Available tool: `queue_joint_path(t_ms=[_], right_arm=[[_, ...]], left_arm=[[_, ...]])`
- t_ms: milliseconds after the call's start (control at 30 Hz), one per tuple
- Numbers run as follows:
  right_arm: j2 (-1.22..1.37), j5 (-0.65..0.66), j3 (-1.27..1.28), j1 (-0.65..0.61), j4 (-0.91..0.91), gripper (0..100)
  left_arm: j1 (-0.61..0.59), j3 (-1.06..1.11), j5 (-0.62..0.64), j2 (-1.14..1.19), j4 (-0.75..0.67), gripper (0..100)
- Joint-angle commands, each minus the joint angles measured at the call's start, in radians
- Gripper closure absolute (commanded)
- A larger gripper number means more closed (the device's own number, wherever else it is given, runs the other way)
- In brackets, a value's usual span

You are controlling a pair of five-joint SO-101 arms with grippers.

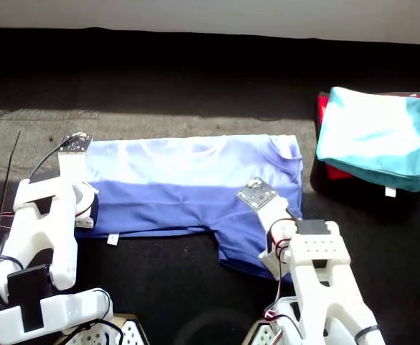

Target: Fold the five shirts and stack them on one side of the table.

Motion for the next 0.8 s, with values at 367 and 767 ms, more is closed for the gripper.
queue_joint_path(t_ms=[367,767], right_arm=[[-0.035,0.127,-0.067,0.182,0.093,99.3],[-0.025,0.127,-0.294,-0.139,0.392,93.9]], left_arm=[[0.018,0.005,0.005,-0.005,-0.028,99],[0.018,0.005,0.005,-0.005,-0.028,99]])
